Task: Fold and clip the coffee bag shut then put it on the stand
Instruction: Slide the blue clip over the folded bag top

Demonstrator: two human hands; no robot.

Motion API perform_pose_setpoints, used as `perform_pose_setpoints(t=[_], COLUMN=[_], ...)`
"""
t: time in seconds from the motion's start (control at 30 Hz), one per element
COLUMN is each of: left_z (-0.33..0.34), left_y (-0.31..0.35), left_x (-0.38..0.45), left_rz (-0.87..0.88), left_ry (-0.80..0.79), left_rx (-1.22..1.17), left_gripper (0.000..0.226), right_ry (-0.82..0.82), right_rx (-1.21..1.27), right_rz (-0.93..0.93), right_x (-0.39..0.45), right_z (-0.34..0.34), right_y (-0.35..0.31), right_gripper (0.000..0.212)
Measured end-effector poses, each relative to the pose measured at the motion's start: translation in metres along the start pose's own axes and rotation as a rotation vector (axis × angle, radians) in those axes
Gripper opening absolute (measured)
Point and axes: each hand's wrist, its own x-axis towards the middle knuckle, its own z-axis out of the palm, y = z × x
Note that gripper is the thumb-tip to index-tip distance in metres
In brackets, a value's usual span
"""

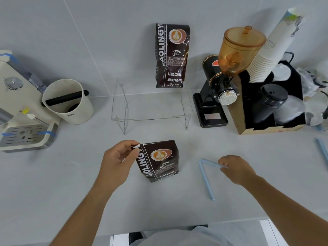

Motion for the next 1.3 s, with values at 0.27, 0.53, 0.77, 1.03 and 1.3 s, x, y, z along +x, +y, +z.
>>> perform_pose_setpoints(t=[0.27,0.53,0.77,1.03,1.3], left_z=[0.005,0.004,-0.002,-0.001,0.000], left_y=[0.001,-0.002,-0.002,0.004,0.000], left_x=[-0.009,-0.006,0.004,0.022,0.021], left_rz=[-0.092,-0.107,-0.109,-0.099,-0.117], left_ry=[0.035,0.044,-0.011,-0.108,-0.081], left_rx=[-0.149,-0.222,-0.263,-0.286,-0.288], left_gripper=[0.028,0.028,0.026,0.027,0.032], right_ry=[-0.007,0.087,0.327,0.486,0.340], right_rx=[-0.053,0.033,0.155,0.187,0.071], right_rz=[0.024,-0.114,-0.320,-0.578,-0.723], right_x=[-0.003,-0.010,-0.029,-0.048,-0.038], right_z=[0.005,-0.015,-0.066,-0.127,-0.131], right_y=[0.004,-0.012,-0.050,-0.120,-0.179], right_gripper=[0.019,0.018,0.008,0.007,0.015])
